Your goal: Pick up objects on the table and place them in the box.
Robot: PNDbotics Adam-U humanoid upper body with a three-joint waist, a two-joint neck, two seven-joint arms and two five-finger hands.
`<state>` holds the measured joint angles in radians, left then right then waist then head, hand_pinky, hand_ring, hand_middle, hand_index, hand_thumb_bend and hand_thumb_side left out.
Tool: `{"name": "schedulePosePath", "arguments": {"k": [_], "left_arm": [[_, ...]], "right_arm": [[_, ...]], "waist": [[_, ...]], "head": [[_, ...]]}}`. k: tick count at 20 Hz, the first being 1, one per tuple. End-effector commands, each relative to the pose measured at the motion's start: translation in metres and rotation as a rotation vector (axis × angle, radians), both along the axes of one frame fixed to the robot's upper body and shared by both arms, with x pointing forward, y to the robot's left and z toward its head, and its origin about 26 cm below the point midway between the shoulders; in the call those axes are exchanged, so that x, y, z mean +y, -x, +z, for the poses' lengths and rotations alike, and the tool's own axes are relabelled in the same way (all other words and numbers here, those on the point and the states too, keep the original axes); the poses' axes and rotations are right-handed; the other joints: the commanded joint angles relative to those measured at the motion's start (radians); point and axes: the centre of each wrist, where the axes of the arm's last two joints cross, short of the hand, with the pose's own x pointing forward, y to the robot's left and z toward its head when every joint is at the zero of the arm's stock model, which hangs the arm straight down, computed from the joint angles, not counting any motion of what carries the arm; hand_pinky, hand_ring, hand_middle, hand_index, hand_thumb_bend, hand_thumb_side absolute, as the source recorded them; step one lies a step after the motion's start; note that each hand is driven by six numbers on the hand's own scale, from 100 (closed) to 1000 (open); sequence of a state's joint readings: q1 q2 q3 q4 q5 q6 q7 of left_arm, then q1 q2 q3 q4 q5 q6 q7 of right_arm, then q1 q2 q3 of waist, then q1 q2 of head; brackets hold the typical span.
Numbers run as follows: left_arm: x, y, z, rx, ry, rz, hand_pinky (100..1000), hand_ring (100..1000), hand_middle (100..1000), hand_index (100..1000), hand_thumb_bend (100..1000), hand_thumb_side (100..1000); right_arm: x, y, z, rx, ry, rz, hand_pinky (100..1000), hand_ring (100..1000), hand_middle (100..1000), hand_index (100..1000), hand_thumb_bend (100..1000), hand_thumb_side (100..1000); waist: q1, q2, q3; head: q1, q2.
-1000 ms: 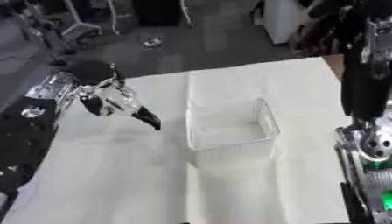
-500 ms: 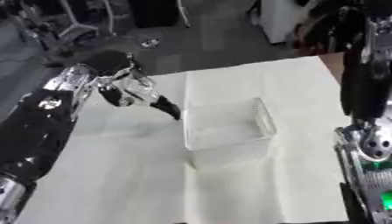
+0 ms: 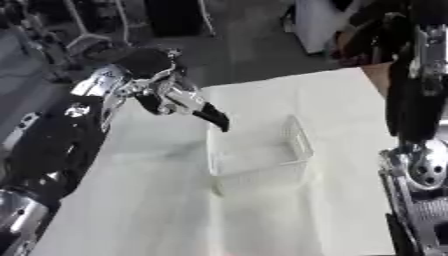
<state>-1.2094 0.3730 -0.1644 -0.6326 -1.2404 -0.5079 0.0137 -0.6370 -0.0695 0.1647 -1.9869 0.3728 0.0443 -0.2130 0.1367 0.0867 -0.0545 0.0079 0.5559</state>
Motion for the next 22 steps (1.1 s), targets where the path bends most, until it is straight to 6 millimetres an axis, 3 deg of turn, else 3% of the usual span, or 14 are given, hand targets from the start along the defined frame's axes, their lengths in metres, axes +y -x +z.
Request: {"name": "schedulePosePath", "arguments": {"k": [1,6,13,14,17,18,19,20,21,22], "left_arm": [[-0.011,0.001,0.021,-0.029,-0.01,-0.066,100,100,100,145,100,100],[-0.028,0.003,0.023,-0.018,-0.049,-0.17,100,100,100,146,100,100],[-0.057,0.006,0.014,0.033,-0.083,-0.305,100,100,100,158,100,104],[-0.06,0.005,0.012,0.049,-0.088,-0.313,100,100,100,162,100,137],[-0.064,0.006,0.009,0.083,-0.121,-0.323,100,100,100,202,100,403],[-0.064,0.006,0.009,0.093,-0.137,-0.324,100,100,122,255,100,462],[-0.065,0.006,0.01,0.102,-0.161,-0.323,125,187,240,352,100,586],[-0.065,0.006,0.01,0.115,-0.201,-0.318,383,424,477,556,100,809],[-0.066,0.007,0.011,0.127,-0.24,-0.312,297,329,386,475,100,727],[-0.066,0.007,0.012,0.135,-0.275,-0.306,572,638,670,704,108,932]], "right_arm": [[0.003,0.004,0.006,-0.03,-0.009,0.012,382,396,497,720,368,1000],[0.005,0.004,0.007,-0.035,-0.014,0.021,384,396,497,720,363,1000],[0.007,0.005,0.007,-0.037,-0.016,0.032,385,396,497,720,357,1000],[0.008,0.005,0.007,-0.038,-0.018,0.033,385,396,496,720,357,1000],[0.008,0.005,0.008,-0.04,-0.021,0.034,386,397,496,720,352,1000],[0.008,0.005,0.008,-0.04,-0.022,0.034,386,397,496,720,351,1000],[0.008,0.005,0.008,-0.041,-0.023,0.034,386,397,496,720,350,1000],[0.009,0.005,0.008,-0.041,-0.023,0.034,386,397,496,720,350,1000],[0.009,0.005,0.008,-0.042,-0.024,0.034,386,397,496,720,350,1000],[0.009,0.005,0.008,-0.042,-0.024,0.034,387,397,496,720,347,1000]], "waist": [[-0.003,-0.018,-0.002],[-0.001,-0.016,-0.011],[0.001,-0.016,-0.017],[0.002,-0.016,-0.018],[0.005,-0.016,-0.02],[0.006,-0.016,-0.02],[0.006,-0.017,-0.02],[0.007,-0.017,-0.02],[0.008,-0.017,-0.02],[0.008,-0.017,-0.02]], "head": [[-0.014,-0.026],[-0.016,-0.05],[-0.011,-0.054],[-0.01,-0.054],[-0.01,-0.052],[-0.01,-0.051],[-0.01,-0.05],[-0.01,-0.049],[-0.01,-0.048],[-0.01,-0.047]]}}
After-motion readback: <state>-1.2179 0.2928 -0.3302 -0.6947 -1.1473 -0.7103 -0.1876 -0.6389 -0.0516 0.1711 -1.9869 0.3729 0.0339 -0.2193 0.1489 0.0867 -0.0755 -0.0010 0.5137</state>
